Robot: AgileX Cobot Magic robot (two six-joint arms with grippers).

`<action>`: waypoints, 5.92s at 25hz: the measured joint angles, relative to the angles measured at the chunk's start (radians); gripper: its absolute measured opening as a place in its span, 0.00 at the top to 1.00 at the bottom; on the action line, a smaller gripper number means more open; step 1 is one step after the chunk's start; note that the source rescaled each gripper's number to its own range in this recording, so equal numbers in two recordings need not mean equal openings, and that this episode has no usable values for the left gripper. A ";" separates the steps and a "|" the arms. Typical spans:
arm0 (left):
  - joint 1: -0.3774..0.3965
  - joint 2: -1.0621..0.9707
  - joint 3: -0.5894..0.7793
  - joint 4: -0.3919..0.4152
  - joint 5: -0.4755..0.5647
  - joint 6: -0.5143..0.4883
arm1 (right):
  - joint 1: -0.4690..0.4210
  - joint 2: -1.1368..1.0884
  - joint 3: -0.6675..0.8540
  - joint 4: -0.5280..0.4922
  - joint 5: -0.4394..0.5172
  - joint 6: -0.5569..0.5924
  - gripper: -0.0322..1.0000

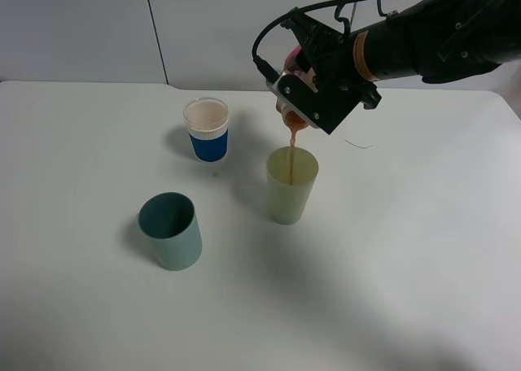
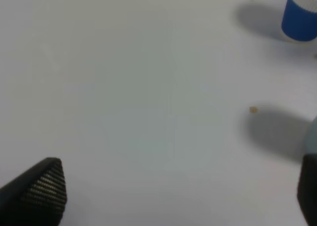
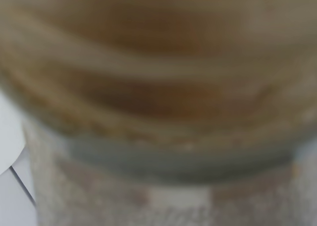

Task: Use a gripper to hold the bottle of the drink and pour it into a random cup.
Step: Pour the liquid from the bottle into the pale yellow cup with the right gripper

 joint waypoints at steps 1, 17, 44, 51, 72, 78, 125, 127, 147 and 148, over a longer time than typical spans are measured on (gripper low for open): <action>0.000 0.000 0.000 0.000 0.000 0.000 | 0.000 0.000 0.000 0.000 0.000 0.000 0.97; 0.000 0.000 0.000 0.000 0.000 0.000 | 0.012 0.000 0.000 0.000 -0.004 -0.056 0.97; 0.000 0.000 0.000 0.000 0.000 0.000 | 0.023 0.000 0.000 0.000 0.003 -0.136 0.97; 0.000 0.000 0.000 0.000 0.000 0.000 | 0.023 0.000 0.000 0.000 0.003 -0.136 0.97; 0.000 0.000 0.000 0.000 0.000 0.000 | 0.023 0.000 0.000 0.000 0.002 -0.215 0.97; 0.000 0.000 0.000 0.000 0.000 0.000 | 0.030 0.000 0.000 0.000 0.003 -0.232 0.97; 0.000 0.000 0.000 0.000 0.000 0.000 | 0.102 0.000 -0.022 0.006 0.101 -0.363 0.97; 0.000 0.000 0.000 0.000 0.000 0.000 | 0.103 0.000 -0.022 0.006 0.104 -0.365 0.97; 0.000 0.000 0.000 0.000 0.000 0.000 | 0.111 0.000 -0.022 0.006 0.108 -0.417 0.97; 0.000 0.000 0.000 0.000 0.000 0.000 | 0.111 0.000 -0.022 0.006 0.108 -0.417 0.97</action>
